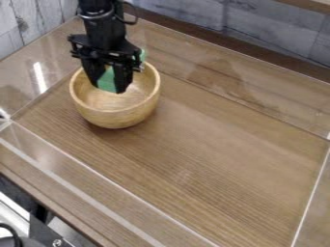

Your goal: Put green object into wooden bowl

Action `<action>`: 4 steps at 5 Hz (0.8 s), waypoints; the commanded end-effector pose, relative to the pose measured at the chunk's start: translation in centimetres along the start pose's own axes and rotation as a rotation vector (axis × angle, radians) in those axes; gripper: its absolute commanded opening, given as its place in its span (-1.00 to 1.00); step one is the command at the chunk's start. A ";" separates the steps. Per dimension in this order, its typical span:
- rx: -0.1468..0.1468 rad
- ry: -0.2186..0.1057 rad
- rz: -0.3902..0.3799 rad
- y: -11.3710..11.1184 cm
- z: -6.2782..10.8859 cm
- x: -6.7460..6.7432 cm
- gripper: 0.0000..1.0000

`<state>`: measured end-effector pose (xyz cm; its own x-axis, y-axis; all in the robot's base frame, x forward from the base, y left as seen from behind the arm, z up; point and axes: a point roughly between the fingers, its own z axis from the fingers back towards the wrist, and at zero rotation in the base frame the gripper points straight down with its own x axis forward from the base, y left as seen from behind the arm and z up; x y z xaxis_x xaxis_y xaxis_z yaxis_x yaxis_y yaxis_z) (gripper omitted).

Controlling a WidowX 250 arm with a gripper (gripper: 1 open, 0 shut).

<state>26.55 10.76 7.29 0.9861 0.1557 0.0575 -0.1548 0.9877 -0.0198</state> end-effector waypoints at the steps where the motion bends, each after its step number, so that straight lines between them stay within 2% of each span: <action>1: 0.011 -0.046 -0.046 -0.5 1.4 2.1 1.00; 2: 0.005 -0.041 -0.077 -1.2 1.5 3.2 -1.00; 4: -0.009 -0.030 -0.049 -1.5 -2.4 4.0 -1.00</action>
<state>30.03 9.68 3.82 0.9929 0.1109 0.0421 -0.1094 0.9933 -0.0366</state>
